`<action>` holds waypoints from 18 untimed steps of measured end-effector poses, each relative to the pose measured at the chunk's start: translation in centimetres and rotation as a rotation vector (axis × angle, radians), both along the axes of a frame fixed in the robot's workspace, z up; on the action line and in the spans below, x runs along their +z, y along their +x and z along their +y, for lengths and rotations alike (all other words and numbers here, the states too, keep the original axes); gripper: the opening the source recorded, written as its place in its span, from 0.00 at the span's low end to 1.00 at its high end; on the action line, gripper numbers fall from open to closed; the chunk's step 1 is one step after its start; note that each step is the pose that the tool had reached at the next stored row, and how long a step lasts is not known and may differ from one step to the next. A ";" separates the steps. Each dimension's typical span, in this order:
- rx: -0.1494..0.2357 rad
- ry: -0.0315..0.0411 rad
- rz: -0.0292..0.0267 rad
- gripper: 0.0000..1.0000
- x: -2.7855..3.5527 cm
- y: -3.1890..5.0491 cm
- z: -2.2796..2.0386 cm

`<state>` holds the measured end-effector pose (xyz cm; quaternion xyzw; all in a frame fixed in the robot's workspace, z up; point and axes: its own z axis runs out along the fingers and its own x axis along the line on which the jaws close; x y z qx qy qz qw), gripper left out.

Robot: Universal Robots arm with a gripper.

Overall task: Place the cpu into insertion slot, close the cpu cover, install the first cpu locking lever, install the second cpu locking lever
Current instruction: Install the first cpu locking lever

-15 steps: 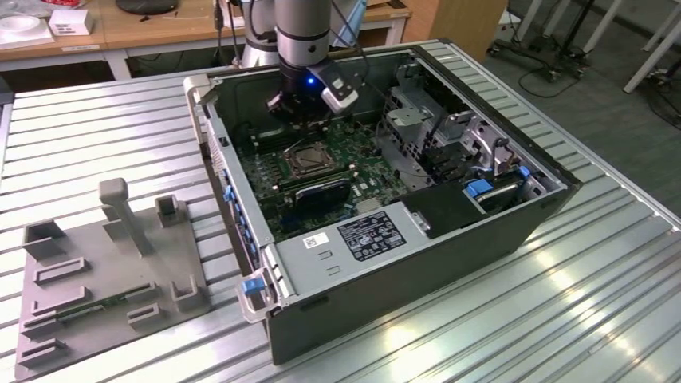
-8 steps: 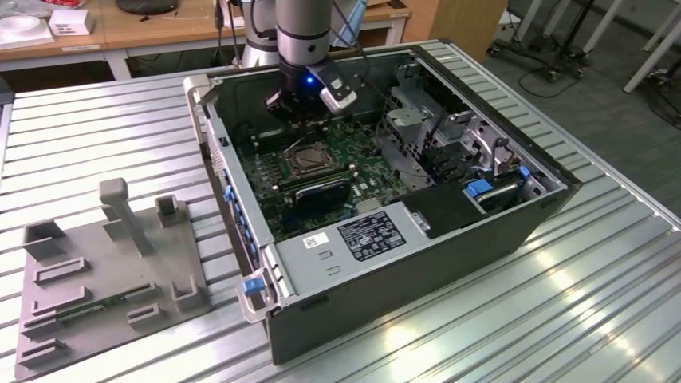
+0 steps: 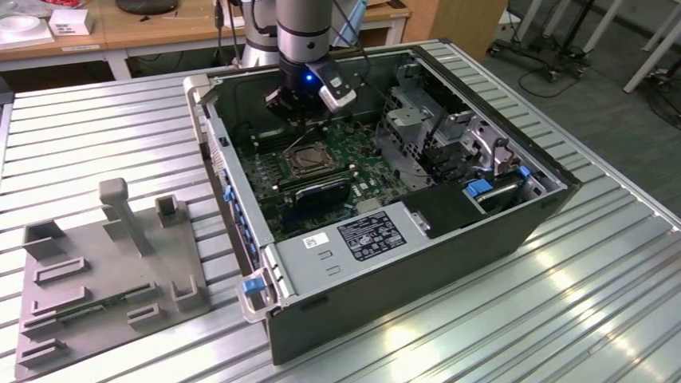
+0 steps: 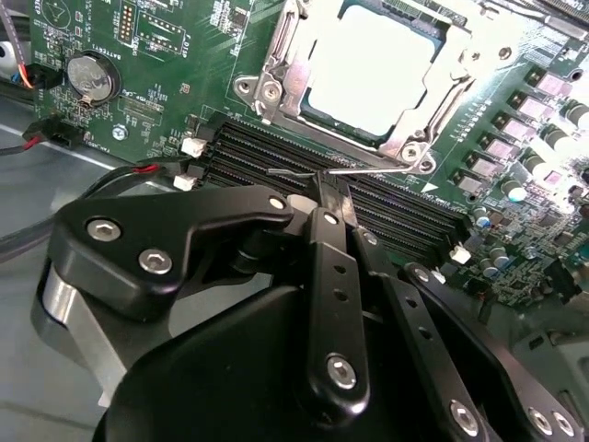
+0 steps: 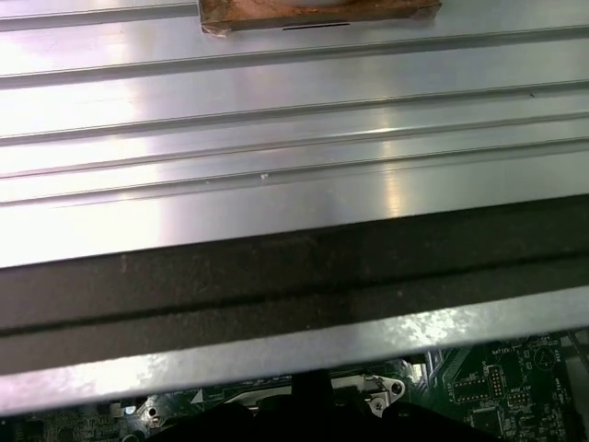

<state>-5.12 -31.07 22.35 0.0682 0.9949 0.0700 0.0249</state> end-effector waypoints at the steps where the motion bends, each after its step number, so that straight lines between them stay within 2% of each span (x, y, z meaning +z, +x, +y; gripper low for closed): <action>1: 0.000 0.0000 0.0001 0.11 0.00 0.00 0.00; 6: 0.000 -0.0001 0.0011 0.11 0.00 0.00 0.00; 7: 0.000 0.0009 0.0095 0.11 -0.01 0.05 0.00; 9: 0.000 0.0049 0.0374 0.11 -0.03 0.14 0.00; 10: 0.000 0.0059 0.0466 0.11 -0.02 0.16 0.00; 16: 0.000 0.0060 0.0478 0.11 0.01 0.17 0.00; 18: 0.000 0.0071 0.0487 0.11 0.26 0.17 0.00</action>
